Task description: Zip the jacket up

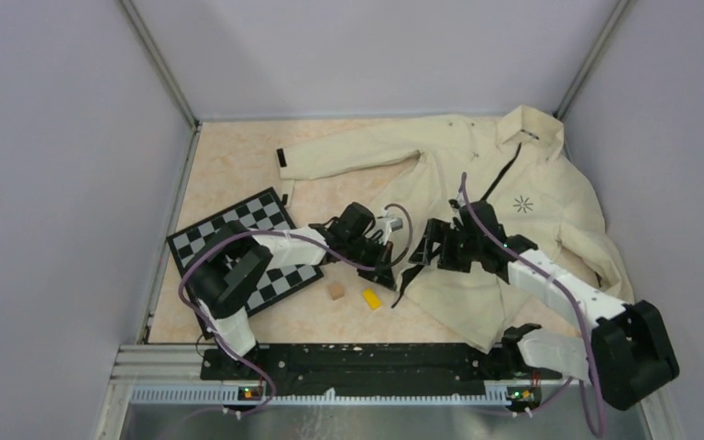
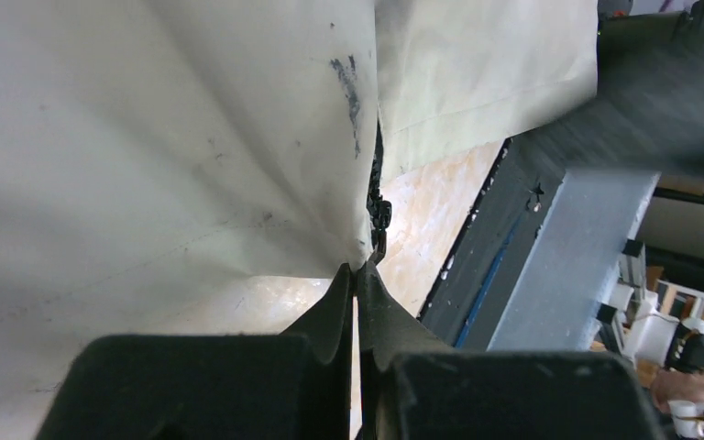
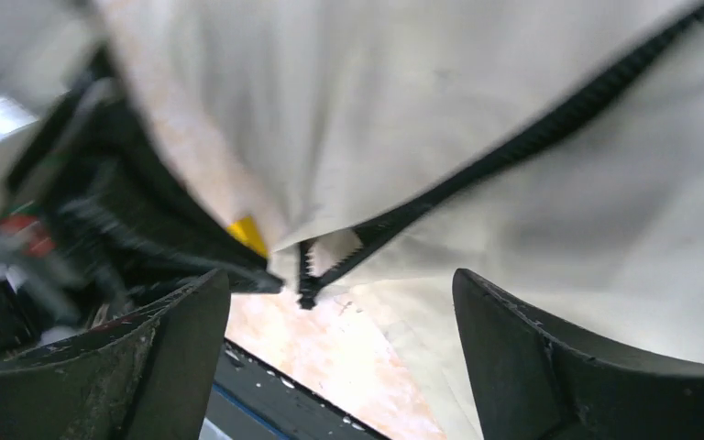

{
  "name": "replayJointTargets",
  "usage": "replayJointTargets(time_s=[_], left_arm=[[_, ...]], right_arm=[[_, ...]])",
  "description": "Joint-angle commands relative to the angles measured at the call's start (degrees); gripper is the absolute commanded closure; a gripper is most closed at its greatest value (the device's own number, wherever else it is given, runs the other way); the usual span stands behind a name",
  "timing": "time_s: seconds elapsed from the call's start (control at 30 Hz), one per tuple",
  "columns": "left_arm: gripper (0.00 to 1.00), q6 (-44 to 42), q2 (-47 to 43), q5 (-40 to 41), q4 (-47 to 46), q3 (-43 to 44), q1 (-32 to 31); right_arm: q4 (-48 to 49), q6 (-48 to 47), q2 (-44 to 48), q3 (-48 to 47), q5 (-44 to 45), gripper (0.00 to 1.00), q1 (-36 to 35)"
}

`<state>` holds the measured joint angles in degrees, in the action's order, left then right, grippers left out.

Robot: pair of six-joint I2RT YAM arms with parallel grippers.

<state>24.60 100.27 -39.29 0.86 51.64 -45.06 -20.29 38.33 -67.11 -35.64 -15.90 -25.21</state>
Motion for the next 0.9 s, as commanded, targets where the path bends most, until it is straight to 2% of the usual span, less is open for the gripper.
replayJointTargets(time_s=[0.0,0.2,0.3,0.37,0.57,0.63,0.73,0.8,0.87], left_arm=[[1.0,-3.77,1.78,-5.62,7.88,4.41,0.38],[1.0,-5.57,5.58,-8.05,12.71,8.55,1.49],[1.0,-5.33,5.66,-7.32,12.25,8.55,1.85],[1.0,-4.81,5.51,-7.21,11.18,7.98,2.19],[1.0,-3.09,5.55,-8.29,8.93,6.75,2.43],[1.0,-2.6,5.64,-9.42,8.4,6.85,2.43],[1.0,-2.45,5.06,-9.3,8.19,6.52,2.43],[1.0,-2.37,4.68,-9.14,8.05,6.4,2.43],[1.0,-2.09,5.02,-9.67,7.82,6.6,2.52]], right_arm=[[3.47,-11.88,6.85,-1.5,3.03,0.1,-5.13],[13.86,-13.91,12.36,4.02,11.27,0.11,-17.25],[10.87,0.35,13.46,5.23,19.16,0.18,-17.59],[5.98,8.09,13.25,4.98,18.03,0.28,-17.59],[0.55,30.49,16.21,9.25,14.24,0.29,-18.47],[-2.53,35.88,16.28,9.15,14.26,0.27,-18.48],[-12.65,30.22,20.27,4.66,24.58,0.17,-18.03],[-9.46,23.0,24.07,5.37,26.4,0.13,-18.15],[1.17,15.01,26.23,9.86,20.5,0.16,-18.84]])
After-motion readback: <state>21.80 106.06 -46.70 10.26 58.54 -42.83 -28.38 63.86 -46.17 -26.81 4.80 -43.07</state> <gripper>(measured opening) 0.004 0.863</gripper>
